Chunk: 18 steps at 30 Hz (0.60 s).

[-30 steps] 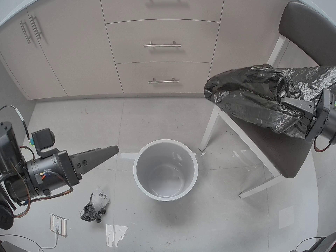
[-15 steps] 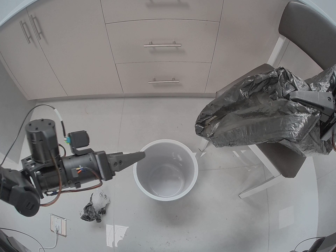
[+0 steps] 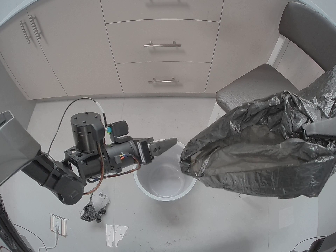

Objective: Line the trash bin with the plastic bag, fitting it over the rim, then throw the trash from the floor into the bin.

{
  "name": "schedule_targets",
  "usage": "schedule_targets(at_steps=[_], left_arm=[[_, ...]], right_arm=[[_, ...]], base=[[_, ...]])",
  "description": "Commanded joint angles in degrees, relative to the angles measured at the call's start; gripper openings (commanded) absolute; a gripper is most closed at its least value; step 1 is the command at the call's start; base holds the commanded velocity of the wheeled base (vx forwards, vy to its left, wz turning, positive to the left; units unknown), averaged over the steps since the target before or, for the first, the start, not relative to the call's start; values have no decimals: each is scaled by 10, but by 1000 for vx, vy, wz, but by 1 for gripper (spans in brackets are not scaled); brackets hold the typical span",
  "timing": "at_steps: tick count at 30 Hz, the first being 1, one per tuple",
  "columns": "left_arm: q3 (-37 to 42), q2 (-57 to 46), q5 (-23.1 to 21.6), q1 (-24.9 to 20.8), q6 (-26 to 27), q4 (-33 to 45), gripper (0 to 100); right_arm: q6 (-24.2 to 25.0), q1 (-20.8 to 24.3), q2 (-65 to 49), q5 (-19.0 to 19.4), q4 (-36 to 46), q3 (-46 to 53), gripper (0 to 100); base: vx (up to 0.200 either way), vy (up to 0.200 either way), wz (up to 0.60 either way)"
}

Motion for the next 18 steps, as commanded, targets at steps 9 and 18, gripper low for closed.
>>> schedule_targets(at_steps=[9,18], left_arm=[[-18,23,56,-77,0,-7,100],[56,-52,86,-108,-3,-31,100]], right_arm=[[-1,29,-11,2,7,-8,0],[-2,22,-12,0,6,-8,0]], base=[[0,0,0],[0,0,0]])
